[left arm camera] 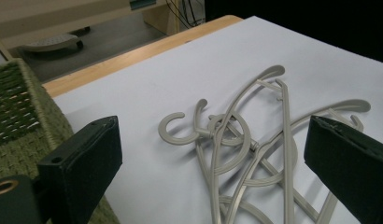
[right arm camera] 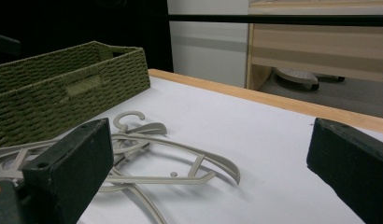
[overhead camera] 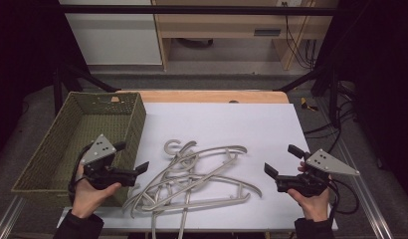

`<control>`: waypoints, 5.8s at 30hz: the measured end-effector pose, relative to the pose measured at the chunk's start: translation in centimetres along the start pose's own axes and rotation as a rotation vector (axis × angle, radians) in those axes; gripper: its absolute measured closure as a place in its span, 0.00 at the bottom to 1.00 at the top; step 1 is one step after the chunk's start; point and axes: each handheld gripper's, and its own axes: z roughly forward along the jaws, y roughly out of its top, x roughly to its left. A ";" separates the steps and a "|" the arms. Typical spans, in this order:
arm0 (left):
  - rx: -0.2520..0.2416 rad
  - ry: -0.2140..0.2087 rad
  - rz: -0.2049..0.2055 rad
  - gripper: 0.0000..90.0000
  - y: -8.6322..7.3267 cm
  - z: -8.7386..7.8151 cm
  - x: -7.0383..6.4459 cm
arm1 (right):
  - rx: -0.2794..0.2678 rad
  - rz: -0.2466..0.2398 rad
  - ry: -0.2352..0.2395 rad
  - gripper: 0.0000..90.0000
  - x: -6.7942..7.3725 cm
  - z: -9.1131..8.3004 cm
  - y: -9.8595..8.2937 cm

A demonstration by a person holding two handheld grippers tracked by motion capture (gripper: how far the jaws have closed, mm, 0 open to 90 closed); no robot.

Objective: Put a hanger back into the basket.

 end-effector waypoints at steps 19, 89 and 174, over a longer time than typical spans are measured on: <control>0.341 -0.044 0.080 0.16 -0.3 7.8 -1.4 | 0.012 0.000 0.004 0.01 -0.2 -0.1 0.0; 0.603 -0.051 0.042 0.90 -4.1 13.4 -2.2 | 0.023 -0.001 0.011 0.01 -0.2 0.2 -0.2; 0.187 0.369 -0.018 0.90 1.7 -7.1 14.2 | 0.007 0.019 -0.018 0.01 -1.1 -0.5 -0.3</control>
